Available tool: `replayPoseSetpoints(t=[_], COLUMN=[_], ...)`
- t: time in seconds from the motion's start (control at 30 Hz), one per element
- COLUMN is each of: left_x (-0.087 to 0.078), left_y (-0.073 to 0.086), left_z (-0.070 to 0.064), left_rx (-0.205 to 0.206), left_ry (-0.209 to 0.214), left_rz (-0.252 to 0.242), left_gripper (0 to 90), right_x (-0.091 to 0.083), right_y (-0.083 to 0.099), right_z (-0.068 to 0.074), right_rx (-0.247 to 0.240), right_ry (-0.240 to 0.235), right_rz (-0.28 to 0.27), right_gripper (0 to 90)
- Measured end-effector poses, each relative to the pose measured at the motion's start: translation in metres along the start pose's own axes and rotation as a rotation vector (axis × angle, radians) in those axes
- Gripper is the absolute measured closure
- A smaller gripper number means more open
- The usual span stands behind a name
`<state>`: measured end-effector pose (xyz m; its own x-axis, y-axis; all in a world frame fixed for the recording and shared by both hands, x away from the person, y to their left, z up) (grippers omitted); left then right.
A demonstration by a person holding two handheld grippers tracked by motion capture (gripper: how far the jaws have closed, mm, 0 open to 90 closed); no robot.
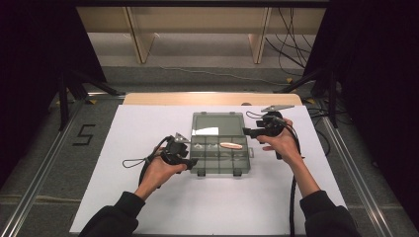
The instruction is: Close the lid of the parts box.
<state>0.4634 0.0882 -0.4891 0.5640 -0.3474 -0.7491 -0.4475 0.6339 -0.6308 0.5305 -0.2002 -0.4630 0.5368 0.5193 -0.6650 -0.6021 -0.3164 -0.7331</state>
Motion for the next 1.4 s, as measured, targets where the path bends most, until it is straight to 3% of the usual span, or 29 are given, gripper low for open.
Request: replayPoseSetpoints(t=[0.07,0.13,0.3,0.37,0.53,0.6,0.8,0.83,0.87,1.03,1.1,1.17,1.23,1.4], left_x=[0.002,0.002,0.005,0.004,0.006,0.006,0.008,0.008,0.008,0.008,0.006,0.007,0.007,0.007], left_y=[0.001,0.002,0.003,0.004,0.004,0.004,0.004,0.004,0.004,0.004,0.005,0.004,0.004,0.004], left_z=[0.002,0.005,0.006,0.006,0.007,0.008,0.007,0.007,0.007,0.007,0.009,0.010,0.010,0.010], left_rx=[-0.006,-0.003,-0.002,-0.002,-0.001,0.002,0.001,0.001,0.001,-0.002,0.001,0.001,0.002,0.001], left_ry=[0.005,-0.005,-0.015,0.000,-0.014,-0.031,-0.012,-0.014,-0.012,-0.014,-0.019,-0.019,-0.019,-0.020], left_rz=[-0.006,-0.004,0.009,0.037,0.019,0.027,0.027,0.027,0.027,0.024,0.046,0.027,0.027,0.028], left_gripper=[51.6,54.1,57.9,59.7,63.3,64.5,66.2,66.3,66.3,66.5,66.5,66.6,66.6,66.8], right_x=[0.004,0.008,0.018,0.022,0.031,0.033,0.038,0.038,0.037,0.040,0.041,0.043,0.048,0.055], right_y=[-0.001,-0.001,-0.002,-0.003,-0.001,0.000,0.000,-0.001,-0.004,-0.011,-0.013,-0.015,-0.018,-0.017], right_z=[0.000,0.002,0.003,0.004,0.003,0.002,-0.003,-0.002,-0.006,-0.011,-0.013,-0.015,-0.015,-0.015], right_rx=[-0.015,0.013,0.019,0.038,0.072,0.091,0.112,0.134,0.098,0.106,0.123,0.122,0.132,0.140], right_ry=[-0.004,-0.008,-0.014,-0.028,-0.048,-0.048,-0.029,-0.030,-0.029,-0.020,-0.023,-0.015,-0.014,-0.009], right_rz=[-0.005,0.011,0.023,0.014,0.032,0.045,0.072,0.075,0.071,0.112,0.118,0.138,0.108,0.157], right_gripper=[28.6,28.6,28.7,28.7,28.7,28.7,28.6,28.7,28.7,28.6,28.6,28.7,28.6,27.8])
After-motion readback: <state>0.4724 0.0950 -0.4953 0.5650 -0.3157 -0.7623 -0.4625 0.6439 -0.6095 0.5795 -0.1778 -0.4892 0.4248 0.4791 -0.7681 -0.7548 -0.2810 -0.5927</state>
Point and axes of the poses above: each handheld gripper's, and its own axes: x roughly forward along the jaws, y roughly out of its underside, z roughly to its left, the point moved 6 cm from there along x, roughly forward along the jaws, and after that the axes turned 2 degrees about z, right-handed, at the moved point
